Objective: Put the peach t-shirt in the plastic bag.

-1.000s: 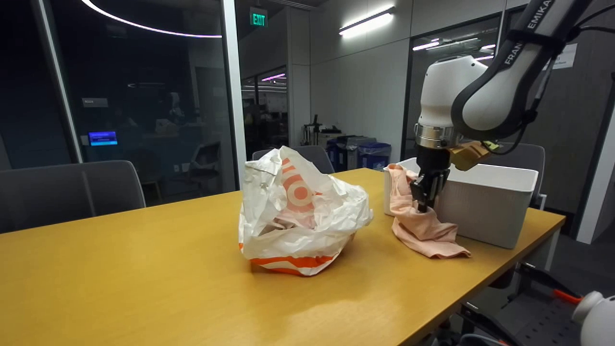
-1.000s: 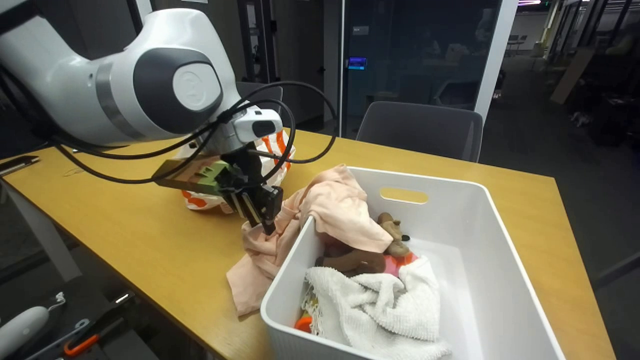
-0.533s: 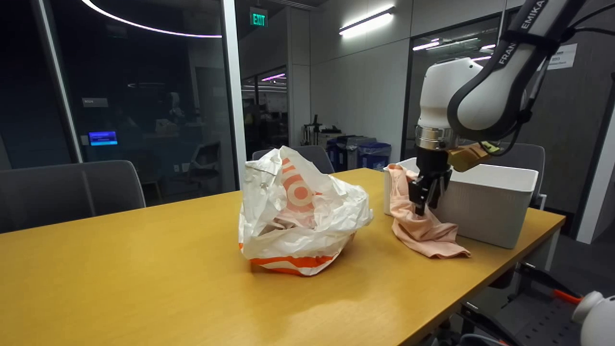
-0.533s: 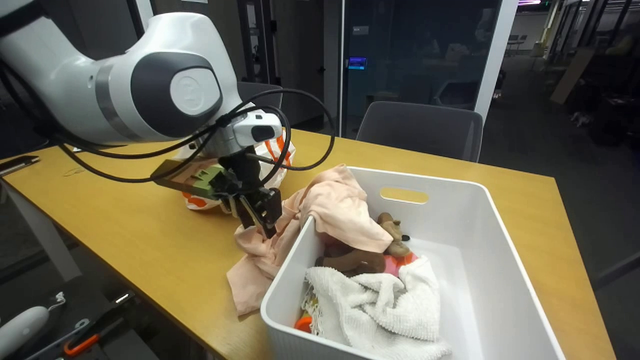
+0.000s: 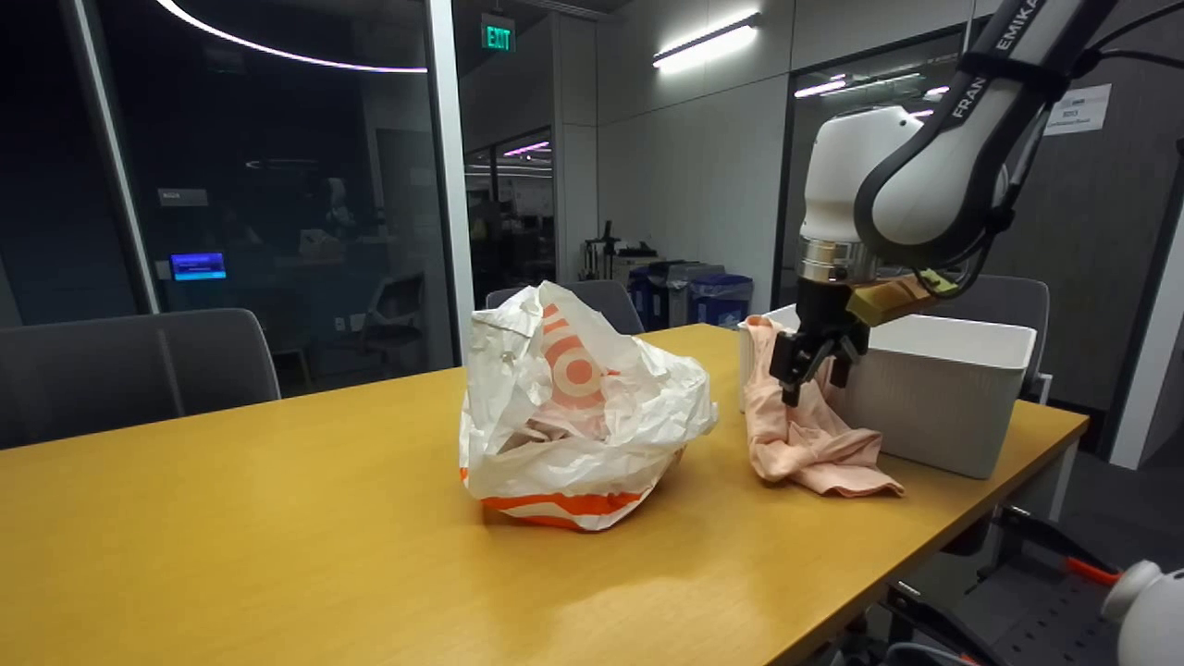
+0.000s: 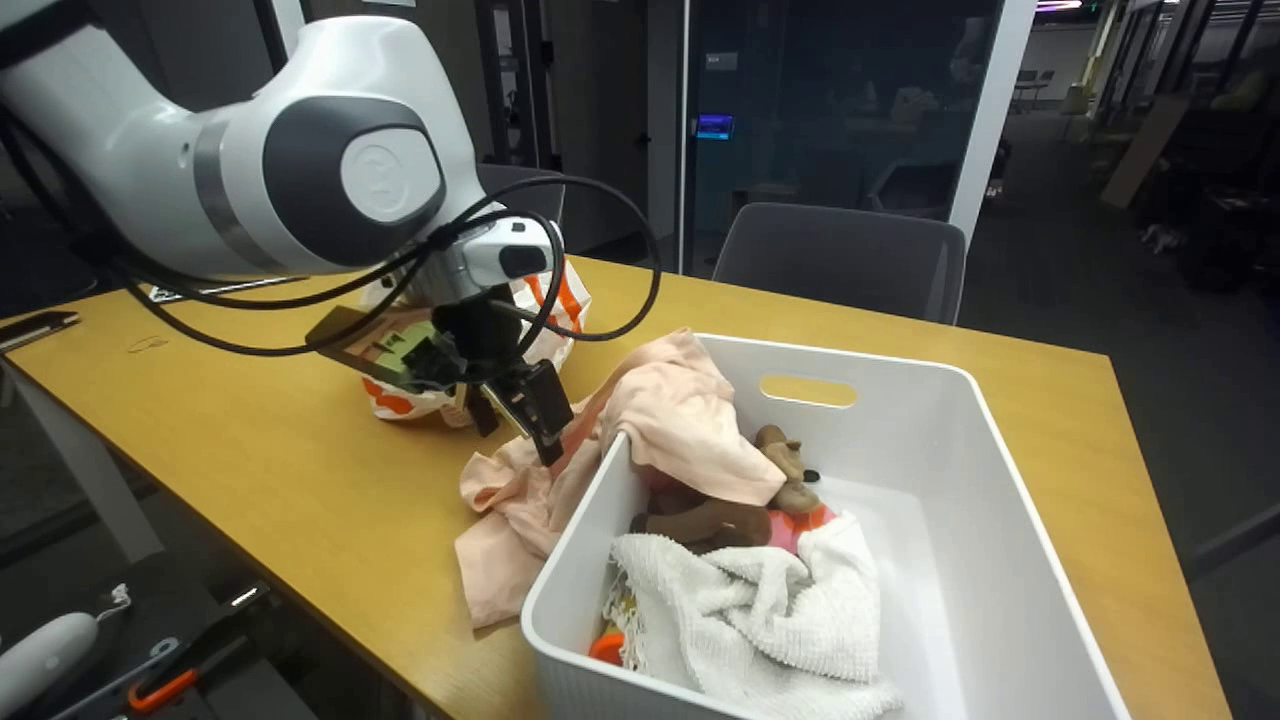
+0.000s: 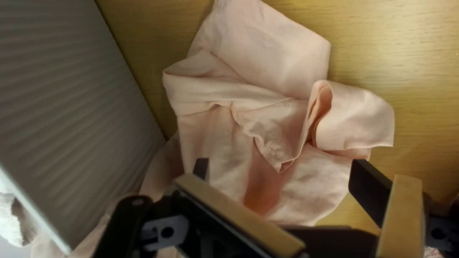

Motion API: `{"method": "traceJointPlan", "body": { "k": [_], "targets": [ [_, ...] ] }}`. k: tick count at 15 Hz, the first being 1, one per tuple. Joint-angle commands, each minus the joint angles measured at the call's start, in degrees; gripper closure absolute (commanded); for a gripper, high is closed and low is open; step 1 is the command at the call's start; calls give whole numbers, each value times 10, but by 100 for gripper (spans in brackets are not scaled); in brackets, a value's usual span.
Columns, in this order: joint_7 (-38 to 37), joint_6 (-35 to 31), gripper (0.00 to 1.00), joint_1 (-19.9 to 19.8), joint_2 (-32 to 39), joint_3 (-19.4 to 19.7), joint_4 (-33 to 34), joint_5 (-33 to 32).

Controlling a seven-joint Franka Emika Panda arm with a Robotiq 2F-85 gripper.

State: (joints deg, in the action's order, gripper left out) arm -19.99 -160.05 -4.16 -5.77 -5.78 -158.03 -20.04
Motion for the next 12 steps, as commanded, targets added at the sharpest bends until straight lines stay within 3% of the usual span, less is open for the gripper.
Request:
{"method": "traceJointPlan", "body": {
  "k": [1,3,6,12],
  "targets": [
    [-47,-19,0,3,29,-12,-1,-16],
    [-78,-51,0,1,51,-18,-1,-42],
    [-156,-116,0,-2,87,-14,-1,-142],
    [-413,-91,0,11,58,27,24,-448]
  ]
}}
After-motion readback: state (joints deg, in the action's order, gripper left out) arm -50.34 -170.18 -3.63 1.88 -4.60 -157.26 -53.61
